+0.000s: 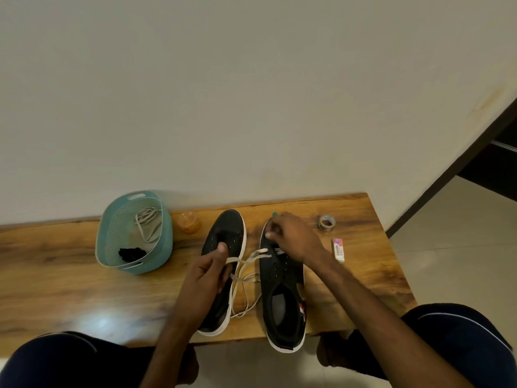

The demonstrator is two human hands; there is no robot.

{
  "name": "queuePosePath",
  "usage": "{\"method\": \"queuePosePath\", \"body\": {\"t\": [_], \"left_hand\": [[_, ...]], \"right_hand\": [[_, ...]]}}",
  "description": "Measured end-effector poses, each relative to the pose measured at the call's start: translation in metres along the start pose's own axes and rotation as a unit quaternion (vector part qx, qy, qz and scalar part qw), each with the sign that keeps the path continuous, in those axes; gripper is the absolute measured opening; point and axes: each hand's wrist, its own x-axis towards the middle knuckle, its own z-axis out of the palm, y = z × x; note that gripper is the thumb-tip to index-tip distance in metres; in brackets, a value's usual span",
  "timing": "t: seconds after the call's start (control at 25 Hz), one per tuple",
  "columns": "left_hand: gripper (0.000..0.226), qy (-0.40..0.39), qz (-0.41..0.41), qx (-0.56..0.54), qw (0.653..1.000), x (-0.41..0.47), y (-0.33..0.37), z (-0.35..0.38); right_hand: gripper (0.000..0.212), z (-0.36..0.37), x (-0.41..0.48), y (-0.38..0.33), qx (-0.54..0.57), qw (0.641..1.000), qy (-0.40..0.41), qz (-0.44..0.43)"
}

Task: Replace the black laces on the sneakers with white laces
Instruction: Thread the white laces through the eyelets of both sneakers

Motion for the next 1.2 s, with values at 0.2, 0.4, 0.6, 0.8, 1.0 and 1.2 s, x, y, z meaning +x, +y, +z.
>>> {"method": "queuePosePath", "body": {"t": [0.2,0.4,0.6,0.8,1.0,1.2], "left_hand": [[0.051,-0.028,0.043,0.074,0.996,-0.004,-0.025,0.007],[0.045,-0.075,0.045,0.172,0.981,-0.008,-0.041,0.016],[0.03,-0.112,0.051,0.354,0.927,-0.003,-0.054,0.022],[0.014,-0.045,0.039,0.435,0.898,0.009,-0.047,0.035],[0.058,0.052,-0.036,0.128,0.99,0.058,-0.001,0.037],[0.037,0.04,-0.154,-0.051,0.986,0.097,0.036,0.035]], "right_hand": [[0.033,0.027,0.009,-0.007,-0.195,0.975,-0.077,-0.077],[0.038,0.015,0.011,-0.003,0.096,0.988,-0.093,0.073],[0.044,-0.036,0.005,-0.023,0.398,0.914,-0.052,0.066],[0.035,-0.061,-0.003,-0.025,0.471,0.881,0.025,-0.018],[0.035,-0.045,-0.012,-0.033,0.386,0.916,-0.053,-0.09],[0.035,-0.025,-0.018,-0.034,0.31,0.937,-0.137,-0.088]]}}
